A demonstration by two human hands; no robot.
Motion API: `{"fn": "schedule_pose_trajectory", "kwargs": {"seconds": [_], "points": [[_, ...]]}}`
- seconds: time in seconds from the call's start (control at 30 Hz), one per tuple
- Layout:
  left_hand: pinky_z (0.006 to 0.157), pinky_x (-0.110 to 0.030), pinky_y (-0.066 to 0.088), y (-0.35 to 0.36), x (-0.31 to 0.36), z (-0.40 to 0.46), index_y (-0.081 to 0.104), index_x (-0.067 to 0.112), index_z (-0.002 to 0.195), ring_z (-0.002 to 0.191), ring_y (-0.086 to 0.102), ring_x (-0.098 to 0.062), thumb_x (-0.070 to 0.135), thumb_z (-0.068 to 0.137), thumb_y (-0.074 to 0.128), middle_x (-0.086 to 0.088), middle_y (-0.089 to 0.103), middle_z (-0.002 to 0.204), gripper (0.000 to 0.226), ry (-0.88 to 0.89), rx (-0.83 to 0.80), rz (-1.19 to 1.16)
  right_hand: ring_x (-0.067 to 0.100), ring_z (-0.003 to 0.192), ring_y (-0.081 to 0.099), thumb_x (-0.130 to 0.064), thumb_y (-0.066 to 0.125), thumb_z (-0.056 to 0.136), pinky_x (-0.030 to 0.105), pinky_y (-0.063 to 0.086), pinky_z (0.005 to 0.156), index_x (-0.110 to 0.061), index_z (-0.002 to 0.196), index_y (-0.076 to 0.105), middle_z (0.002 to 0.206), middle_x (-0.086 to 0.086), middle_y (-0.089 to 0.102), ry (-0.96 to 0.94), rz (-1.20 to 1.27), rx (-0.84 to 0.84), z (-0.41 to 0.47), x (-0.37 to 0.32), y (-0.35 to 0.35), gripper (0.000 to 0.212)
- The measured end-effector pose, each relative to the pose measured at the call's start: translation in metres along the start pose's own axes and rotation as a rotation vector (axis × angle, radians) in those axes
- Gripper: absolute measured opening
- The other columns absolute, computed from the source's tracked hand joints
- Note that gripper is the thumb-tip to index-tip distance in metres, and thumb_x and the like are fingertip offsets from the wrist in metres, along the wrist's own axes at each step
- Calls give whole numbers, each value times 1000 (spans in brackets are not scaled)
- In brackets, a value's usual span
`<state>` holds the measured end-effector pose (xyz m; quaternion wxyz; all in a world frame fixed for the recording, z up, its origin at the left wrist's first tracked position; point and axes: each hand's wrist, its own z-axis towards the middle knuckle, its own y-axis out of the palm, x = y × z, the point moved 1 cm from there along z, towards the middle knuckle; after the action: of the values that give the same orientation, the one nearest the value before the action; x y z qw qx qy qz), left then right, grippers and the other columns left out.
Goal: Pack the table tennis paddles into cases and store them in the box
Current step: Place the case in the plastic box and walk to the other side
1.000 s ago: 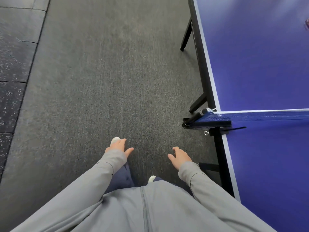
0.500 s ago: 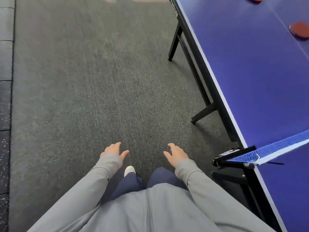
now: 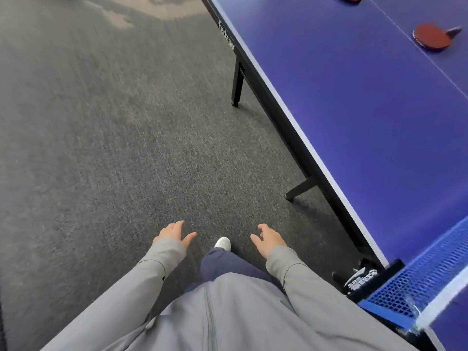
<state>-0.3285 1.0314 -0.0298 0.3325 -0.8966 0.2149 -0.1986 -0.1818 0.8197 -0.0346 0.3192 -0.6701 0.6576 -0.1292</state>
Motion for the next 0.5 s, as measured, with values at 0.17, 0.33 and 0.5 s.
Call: {"fn": "schedule_pose_trajectory", "kwargs": {"seconds": [0.17,0.33,0.5], "points": [[108,-38,32,-48,29,49,29,18,144,134,36,-26,50,94,42,-5,38,146,61,45,22,20,27,127,46,-40,44,95,39,37,106,-19,139,36,137,6,49,41,31,12,35,-18,-37,49],[109,-38,30,-87,58,95,27,18,146,136,33,-25,50,94,42,-4,35,148,63,104,-19,78,27,125,47,-41,45,95,39,38,105,-19,138,38,136,5,50,102,89,39,64,-40,-66,49],[103,-38,36,-129,69,153,35,21,141,128,42,-29,53,91,46,-6,40,142,61,151,-35,119,27,125,48,-41,45,95,38,38,105,-19,138,38,134,6,51,148,123,49,98,-83,-89,48]]}}
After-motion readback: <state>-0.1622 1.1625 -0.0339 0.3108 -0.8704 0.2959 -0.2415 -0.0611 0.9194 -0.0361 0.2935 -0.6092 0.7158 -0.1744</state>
